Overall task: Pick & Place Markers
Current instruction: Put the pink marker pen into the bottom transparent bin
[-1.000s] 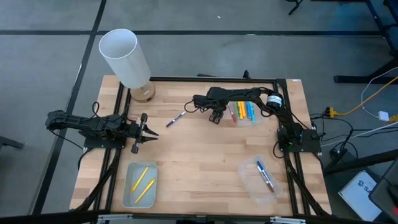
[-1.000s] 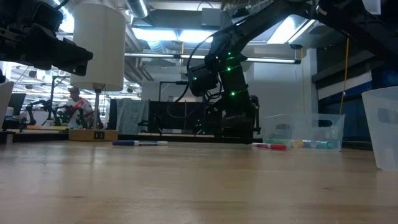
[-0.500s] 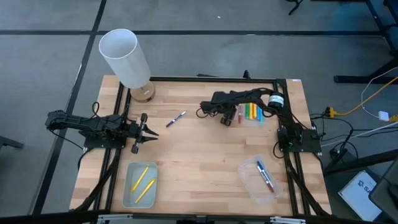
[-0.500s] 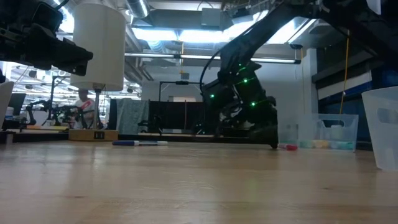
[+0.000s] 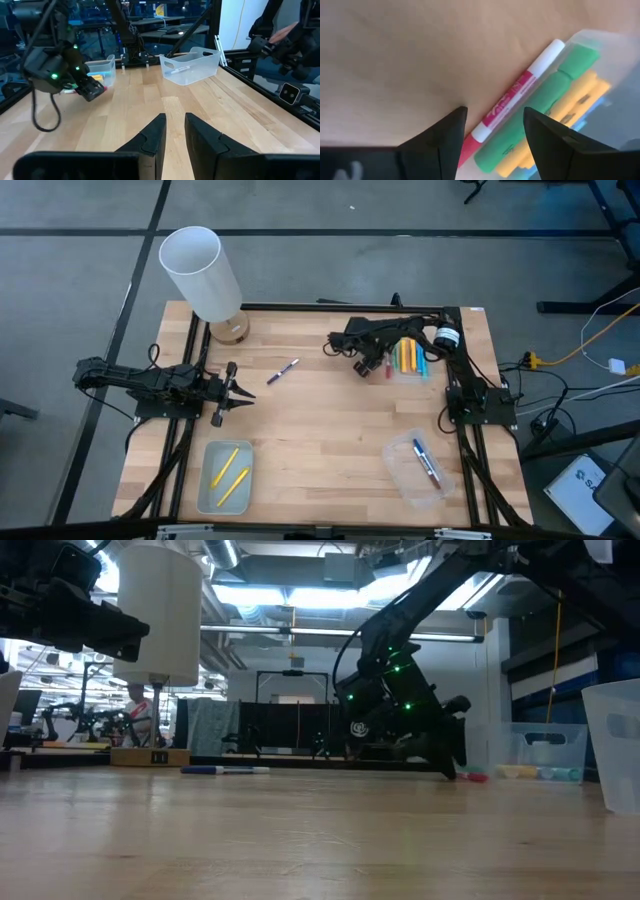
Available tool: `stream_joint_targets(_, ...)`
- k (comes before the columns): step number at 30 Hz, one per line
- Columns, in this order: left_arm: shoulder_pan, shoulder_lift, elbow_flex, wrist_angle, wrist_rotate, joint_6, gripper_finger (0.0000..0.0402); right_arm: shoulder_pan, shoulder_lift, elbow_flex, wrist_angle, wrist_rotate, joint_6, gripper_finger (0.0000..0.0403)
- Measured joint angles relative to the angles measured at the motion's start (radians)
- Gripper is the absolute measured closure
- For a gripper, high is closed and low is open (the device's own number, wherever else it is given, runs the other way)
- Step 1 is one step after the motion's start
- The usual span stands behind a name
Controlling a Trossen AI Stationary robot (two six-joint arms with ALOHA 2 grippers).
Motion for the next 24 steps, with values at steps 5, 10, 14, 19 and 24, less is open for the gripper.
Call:
stream_joint_targets(5,0.0,0.0,0.0,0.0,0.0,0.0,0.0332,-0.021,-0.001,0.0,0.006,-0.075,0.027,0.0199)
stream_joint_targets(10,0.0,0.0,0.0,0.0,0.0,0.0,0.0333,-0.026,0.0,0.0,0.011,-0.117,0.012,0.0199)
stream_joint_targets(14,0.0,0.0,0.0,0.0,0.0,0.0,0.0336,-0.025,0.001,0.0,0.013,-0.121,-0.027,0.0199)
stream_joint_targets(19,0.0,0.0,0.0,0.0,0.0,0.0,0.0333,-0.005,0.008,0.044,-0.039,-0.032,-0.04,0.0199)
stream_joint_targets(24,0.0,0.0,0.0,0.0,0.0,0.0,0.0333,0.023,0.009,0.145,-0.057,-0.006,-0.087,0.0198)
